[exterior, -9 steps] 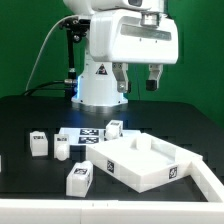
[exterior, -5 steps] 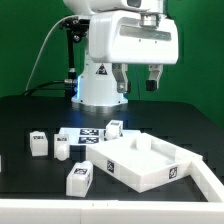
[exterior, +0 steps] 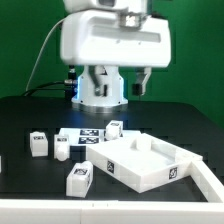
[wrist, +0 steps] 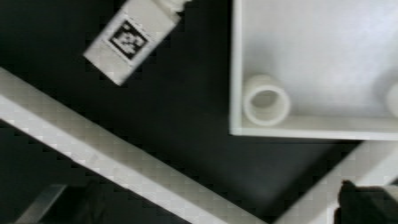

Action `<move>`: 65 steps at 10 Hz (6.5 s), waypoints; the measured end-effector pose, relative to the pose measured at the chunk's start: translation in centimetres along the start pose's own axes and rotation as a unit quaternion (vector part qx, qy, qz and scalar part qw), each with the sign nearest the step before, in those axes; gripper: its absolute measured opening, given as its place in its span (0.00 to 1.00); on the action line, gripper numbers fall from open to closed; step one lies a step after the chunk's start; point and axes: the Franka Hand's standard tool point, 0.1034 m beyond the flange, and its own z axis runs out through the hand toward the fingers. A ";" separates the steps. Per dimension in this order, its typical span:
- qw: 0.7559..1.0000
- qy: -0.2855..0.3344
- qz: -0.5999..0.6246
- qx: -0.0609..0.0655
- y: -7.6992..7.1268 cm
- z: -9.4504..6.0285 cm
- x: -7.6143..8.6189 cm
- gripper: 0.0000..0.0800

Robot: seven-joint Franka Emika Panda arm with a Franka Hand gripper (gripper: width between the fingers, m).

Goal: Assemble one leg

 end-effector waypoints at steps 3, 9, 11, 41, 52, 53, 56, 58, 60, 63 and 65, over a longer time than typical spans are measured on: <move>1.000 -0.006 -0.004 0.006 2.1 2.1 -1.5 0.81; 0.990 -0.028 0.137 0.017 2.7 5.9 -1.3 0.81; 0.990 -0.031 0.136 0.031 4.2 8.0 -2.9 0.81; 0.983 -0.021 0.184 0.010 9.8 5.8 -2.9 0.80; 0.998 0.011 0.053 0.006 -1.4 9.7 -1.6 0.81; 0.999 0.005 0.032 0.012 -2.6 10.6 -2.2 0.81; 0.999 0.004 0.029 0.013 -2.6 10.8 -2.4 0.81; 0.999 0.003 0.030 0.014 -2.6 10.9 -2.5 0.81; 0.998 -0.029 0.039 0.038 -3.5 12.4 -3.2 0.81; 0.998 -0.037 0.041 0.044 -4.4 13.0 -2.9 0.81; 0.997 -0.037 0.042 0.044 -4.3 13.0 -2.9 0.64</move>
Offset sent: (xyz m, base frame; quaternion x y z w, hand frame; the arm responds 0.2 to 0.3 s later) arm 0.0000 0.0000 0.0000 0.0000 0.0000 0.0000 1.0000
